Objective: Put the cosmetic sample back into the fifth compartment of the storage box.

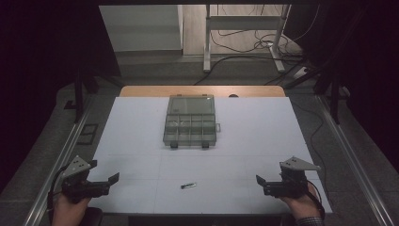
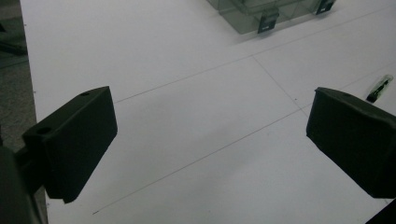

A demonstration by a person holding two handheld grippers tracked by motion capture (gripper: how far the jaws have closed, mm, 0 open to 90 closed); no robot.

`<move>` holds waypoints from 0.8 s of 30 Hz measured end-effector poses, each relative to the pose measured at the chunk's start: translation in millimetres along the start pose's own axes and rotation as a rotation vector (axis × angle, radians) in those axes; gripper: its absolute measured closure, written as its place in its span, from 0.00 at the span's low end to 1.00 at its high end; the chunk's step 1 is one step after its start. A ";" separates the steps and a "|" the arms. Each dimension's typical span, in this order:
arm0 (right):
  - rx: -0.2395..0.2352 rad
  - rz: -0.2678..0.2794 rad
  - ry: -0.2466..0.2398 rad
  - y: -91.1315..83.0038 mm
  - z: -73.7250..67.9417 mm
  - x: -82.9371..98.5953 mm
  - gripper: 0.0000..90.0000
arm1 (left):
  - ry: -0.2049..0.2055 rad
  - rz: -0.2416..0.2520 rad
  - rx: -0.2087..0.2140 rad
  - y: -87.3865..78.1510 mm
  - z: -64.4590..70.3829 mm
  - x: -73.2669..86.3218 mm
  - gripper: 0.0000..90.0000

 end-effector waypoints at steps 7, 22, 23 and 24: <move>-0.002 -0.010 0.003 0.9 0.4 0.3 0.00 | -0.007 -0.010 0.011 1.3 -0.8 0.0 0.04; -0.019 -0.037 -0.020 3.9 -2.4 -0.1 0.00 | 0.008 -0.025 0.017 2.5 0.2 -0.1 0.04; -0.024 -0.044 -0.031 4.8 -3.4 -0.3 0.00 | 0.010 -0.027 0.017 2.5 0.3 -0.1 0.04; -0.026 -0.047 -0.039 5.2 -4.3 -0.5 0.00 | 0.010 -0.027 0.017 2.5 0.3 -0.1 0.04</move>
Point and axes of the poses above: each handheld gripper's, and its own axes: y roughly forward along the jaws, x roughly out of its underside, z roughly to its right, the point moved 4 cm from there along y, roughly forward along the jaws, and after that the axes turned 11 degrees about x, right-handed, at the moved point
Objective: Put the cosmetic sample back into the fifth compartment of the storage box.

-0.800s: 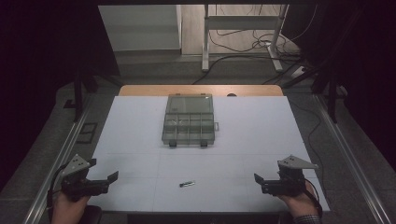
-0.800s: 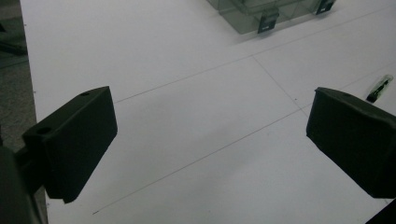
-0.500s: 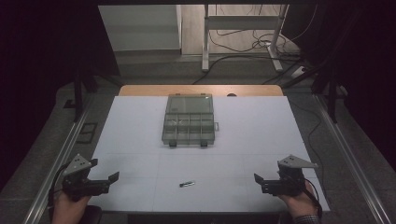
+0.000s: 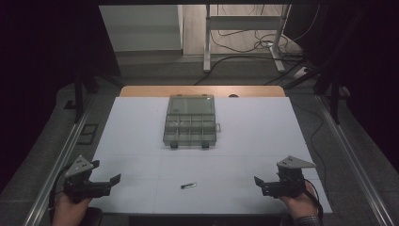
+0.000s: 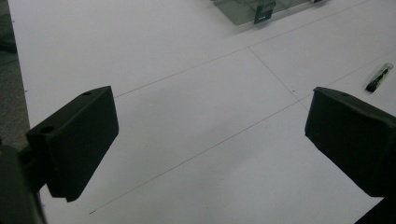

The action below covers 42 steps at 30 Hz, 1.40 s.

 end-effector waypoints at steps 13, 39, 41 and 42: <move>-0.071 0.032 -0.031 7.9 -13.6 -10.0 0.00 | -0.006 0.006 0.009 -0.3 -0.4 0.0 0.04; -0.180 0.014 -0.128 25.7 -51.1 -27.9 0.00 | -0.021 0.014 0.018 -0.7 -2.0 0.1 0.04; -0.193 0.008 -0.144 28.2 -57.1 -29.6 0.00 | -0.021 0.014 0.018 -0.8 -2.0 0.1 0.04; -0.199 0.008 -0.147 29.1 -59.2 -30.2 0.00 | -0.021 0.014 0.017 -0.8 -2.1 0.1 0.04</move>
Point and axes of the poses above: each handheld gripper's, and its own axes: y roughly forward along the jaws, x roughly out of its underside, z roughly to its right, the point moved 4 cm from there along y, roughly forward along the jaws, and after that the axes turned 11 degrees about x, right-handed, at the moved point
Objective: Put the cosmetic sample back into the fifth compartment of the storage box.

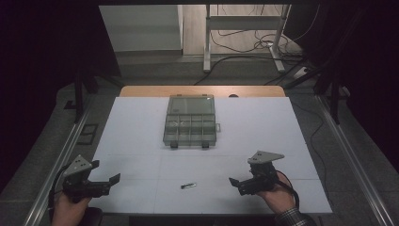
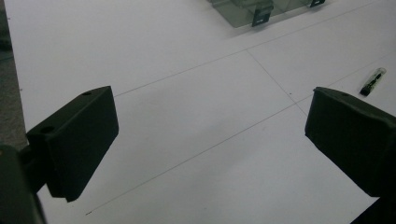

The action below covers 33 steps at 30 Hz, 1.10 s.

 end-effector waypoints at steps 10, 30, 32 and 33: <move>-0.033 -0.005 -0.019 9.9 -10.5 -7.7 0.00 | 0.000 0.001 0.000 -0.1 -0.2 0.0 0.04; -0.115 -0.035 -0.072 36.0 -35.7 -21.5 0.00 | -0.001 0.001 0.003 -0.2 -0.3 0.1 0.04; -0.124 -0.044 -0.076 38.8 -38.1 -22.6 0.00 | -0.001 0.001 0.004 -0.2 -0.3 0.1 0.04; -0.127 -0.047 -0.077 40.2 -39.2 -23.0 0.00 | 0.000 0.001 0.004 -0.2 -0.3 0.1 0.04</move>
Point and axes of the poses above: each handheld gripper's, and its own axes: y roughly forward along the jaws, x roughly out of its underside, z roughly to its right, the point moved 4 cm from there along y, roughly forward along the jaws, and after that the axes turned 11 degrees about x, right-handed, at the moved point
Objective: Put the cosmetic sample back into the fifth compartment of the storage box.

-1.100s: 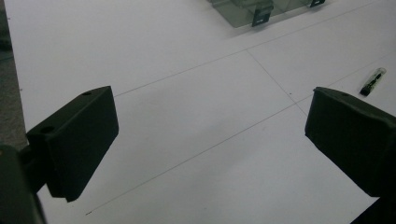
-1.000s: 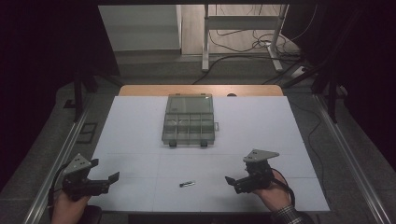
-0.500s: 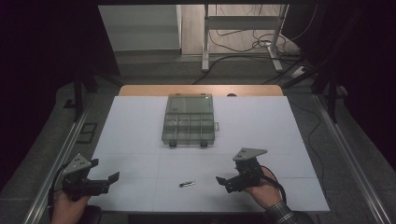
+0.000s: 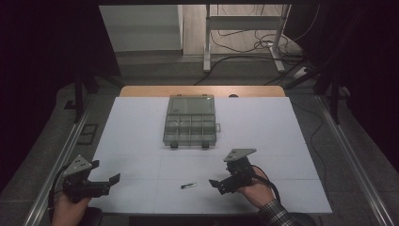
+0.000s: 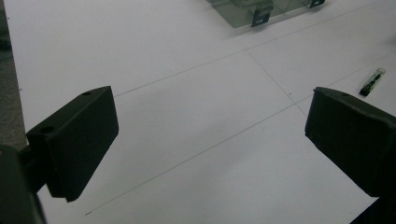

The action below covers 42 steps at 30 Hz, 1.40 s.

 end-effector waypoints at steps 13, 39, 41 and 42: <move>0.002 -0.069 -0.016 16.2 -11.6 -7.9 0.00 | 0.002 -0.002 -0.001 0.3 0.4 -0.1 0.04; -0.125 -0.166 -0.203 55.3 -53.8 -27.5 0.58 | 0.001 -0.003 0.002 0.6 0.2 -0.1 0.04; -0.135 -0.176 -0.248 62.4 -59.9 -27.1 0.65 | 0.001 -0.003 0.003 0.4 0.2 0.0 0.04; -0.139 -0.185 -0.262 64.8 -61.9 -26.1 0.68 | 0.001 -0.003 0.003 0.4 0.2 0.0 0.04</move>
Point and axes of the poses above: each handheld gripper's, and its own axes: y roughly forward along the jaws, x roughly out of its underside, z roughly to its right, the point moved 4 cm from there along y, roughly forward along the jaws, and after that the axes turned 11 degrees about x, right-handed, at the moved point
